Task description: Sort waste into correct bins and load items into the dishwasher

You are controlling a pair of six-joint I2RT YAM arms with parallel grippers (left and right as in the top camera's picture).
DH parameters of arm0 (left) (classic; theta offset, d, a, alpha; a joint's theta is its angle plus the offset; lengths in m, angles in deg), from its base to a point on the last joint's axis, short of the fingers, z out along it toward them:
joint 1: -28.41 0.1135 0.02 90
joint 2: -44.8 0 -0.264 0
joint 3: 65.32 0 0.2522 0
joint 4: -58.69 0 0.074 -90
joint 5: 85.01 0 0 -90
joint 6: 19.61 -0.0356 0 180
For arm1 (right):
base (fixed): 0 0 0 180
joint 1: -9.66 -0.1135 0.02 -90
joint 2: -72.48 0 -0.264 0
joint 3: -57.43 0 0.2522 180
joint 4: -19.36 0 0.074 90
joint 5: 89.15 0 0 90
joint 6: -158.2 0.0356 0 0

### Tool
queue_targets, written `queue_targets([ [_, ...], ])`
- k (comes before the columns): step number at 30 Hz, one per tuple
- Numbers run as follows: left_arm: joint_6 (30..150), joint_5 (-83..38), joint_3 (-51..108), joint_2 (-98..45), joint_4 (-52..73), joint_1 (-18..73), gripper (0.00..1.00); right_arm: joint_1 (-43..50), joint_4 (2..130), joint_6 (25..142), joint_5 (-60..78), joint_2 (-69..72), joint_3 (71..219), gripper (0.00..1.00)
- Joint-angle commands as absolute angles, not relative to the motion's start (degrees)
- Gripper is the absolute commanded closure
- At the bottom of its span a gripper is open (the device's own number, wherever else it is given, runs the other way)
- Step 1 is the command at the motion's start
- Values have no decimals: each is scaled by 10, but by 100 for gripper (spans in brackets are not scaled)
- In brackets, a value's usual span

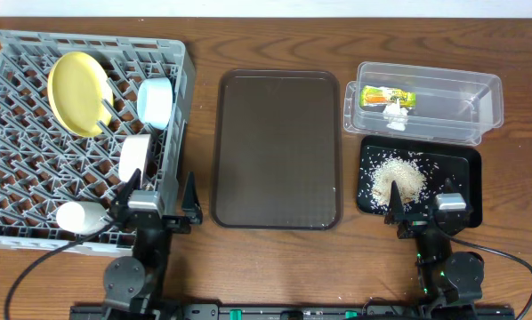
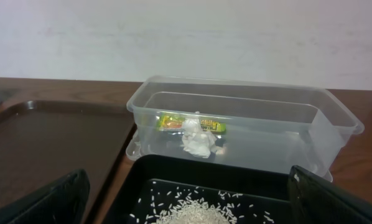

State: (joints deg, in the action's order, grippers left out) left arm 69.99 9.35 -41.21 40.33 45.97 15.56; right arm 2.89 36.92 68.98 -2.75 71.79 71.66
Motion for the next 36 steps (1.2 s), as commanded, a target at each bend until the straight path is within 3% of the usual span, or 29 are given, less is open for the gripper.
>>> queue_targets([
  [1,689,79,-456,444,478,158,6,34,370,685,-27,721,715,1],
  [36,689,79,-513,441,411,158,5,34,370,686,-27,721,715,1],
])
